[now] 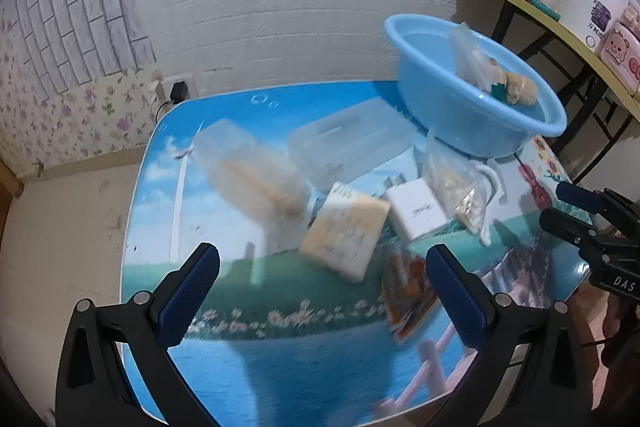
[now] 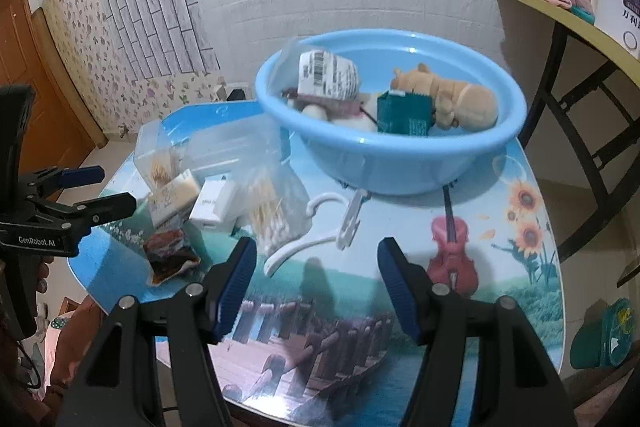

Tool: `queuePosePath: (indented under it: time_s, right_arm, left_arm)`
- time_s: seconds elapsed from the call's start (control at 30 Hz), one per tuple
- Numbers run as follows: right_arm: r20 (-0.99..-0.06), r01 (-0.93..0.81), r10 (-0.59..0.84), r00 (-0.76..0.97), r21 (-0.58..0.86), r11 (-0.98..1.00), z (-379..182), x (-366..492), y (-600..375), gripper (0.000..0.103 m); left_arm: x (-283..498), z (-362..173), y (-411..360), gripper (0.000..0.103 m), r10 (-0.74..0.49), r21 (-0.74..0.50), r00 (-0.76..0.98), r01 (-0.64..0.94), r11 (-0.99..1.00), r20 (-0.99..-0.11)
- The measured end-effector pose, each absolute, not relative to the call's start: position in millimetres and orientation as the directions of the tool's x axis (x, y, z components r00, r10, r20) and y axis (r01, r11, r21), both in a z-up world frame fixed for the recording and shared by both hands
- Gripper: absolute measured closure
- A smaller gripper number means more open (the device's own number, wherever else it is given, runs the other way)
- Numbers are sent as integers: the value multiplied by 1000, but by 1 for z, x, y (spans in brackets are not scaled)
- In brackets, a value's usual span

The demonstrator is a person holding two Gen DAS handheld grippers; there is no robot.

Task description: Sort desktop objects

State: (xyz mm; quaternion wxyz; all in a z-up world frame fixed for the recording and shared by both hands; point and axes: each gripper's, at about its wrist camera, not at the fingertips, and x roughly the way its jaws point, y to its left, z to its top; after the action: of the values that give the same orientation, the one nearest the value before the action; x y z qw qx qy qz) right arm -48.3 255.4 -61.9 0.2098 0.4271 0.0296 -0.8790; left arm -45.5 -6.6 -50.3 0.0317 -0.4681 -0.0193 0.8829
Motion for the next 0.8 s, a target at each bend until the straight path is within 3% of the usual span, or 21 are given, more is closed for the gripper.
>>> queuePosePath:
  time_s: [0.6, 0.8]
  right_arm:
    - [-802, 389, -340, -491, 147, -909, -78, -39, 239, 38]
    - [-806, 409, -350, -477, 149, -900, -81, -35, 230, 31]
  left_arm:
    - [-28, -64, -22, 0, 66, -52, -547, -42, -998, -835]
    - [-25, -64, -18, 0, 94, -70, -545, -65, -995, -833]
